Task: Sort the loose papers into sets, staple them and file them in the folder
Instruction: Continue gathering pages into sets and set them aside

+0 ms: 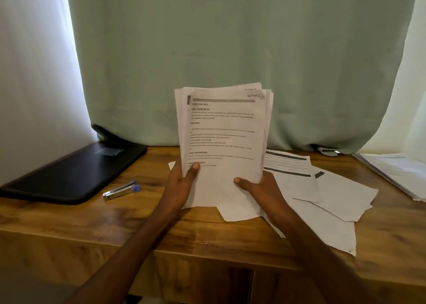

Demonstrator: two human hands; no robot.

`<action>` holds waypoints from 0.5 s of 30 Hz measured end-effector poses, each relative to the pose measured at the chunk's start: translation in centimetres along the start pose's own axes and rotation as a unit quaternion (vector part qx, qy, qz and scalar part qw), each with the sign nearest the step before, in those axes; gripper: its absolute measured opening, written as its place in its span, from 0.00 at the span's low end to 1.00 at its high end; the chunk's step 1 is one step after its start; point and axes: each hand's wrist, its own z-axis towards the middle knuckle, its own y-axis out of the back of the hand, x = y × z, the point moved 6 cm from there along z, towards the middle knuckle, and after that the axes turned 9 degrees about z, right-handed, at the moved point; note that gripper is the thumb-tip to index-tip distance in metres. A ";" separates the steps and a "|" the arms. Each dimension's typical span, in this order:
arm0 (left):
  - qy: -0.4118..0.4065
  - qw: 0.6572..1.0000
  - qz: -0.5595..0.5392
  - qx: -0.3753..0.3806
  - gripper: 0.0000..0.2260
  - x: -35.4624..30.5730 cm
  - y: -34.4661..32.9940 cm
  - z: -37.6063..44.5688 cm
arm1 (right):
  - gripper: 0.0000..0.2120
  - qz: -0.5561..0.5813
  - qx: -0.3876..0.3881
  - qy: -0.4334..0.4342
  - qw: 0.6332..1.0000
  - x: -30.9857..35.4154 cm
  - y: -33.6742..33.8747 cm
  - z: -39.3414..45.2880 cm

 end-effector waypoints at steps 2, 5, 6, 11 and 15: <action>-0.023 1.000 -0.004 -0.017 0.12 -0.3 0.6 0.1 | 0.15 0.017 -0.014 0.017 1.000 0.3 0.5 0.0; -0.046 0.999 0.008 0.021 0.16 -1.1 0.2 0.1 | 0.17 0.037 -0.011 0.013 0.999 0.6 0.7 0.2; -0.045 0.998 0.014 0.029 0.17 -1.3 0.0 -0.1 | 0.18 0.037 -0.007 0.009 0.999 0.8 0.5 0.1; -0.036 0.999 -0.009 -0.002 0.18 -2.8 1.0 -0.3 | 0.17 0.010 -0.022 0.029 0.999 2.4 -0.3 -0.5; -0.020 0.999 0.024 -0.019 0.18 -2.1 3.6 -1.9 | 0.15 -0.009 -0.010 0.036 0.999 1.9 -2.3 -2.4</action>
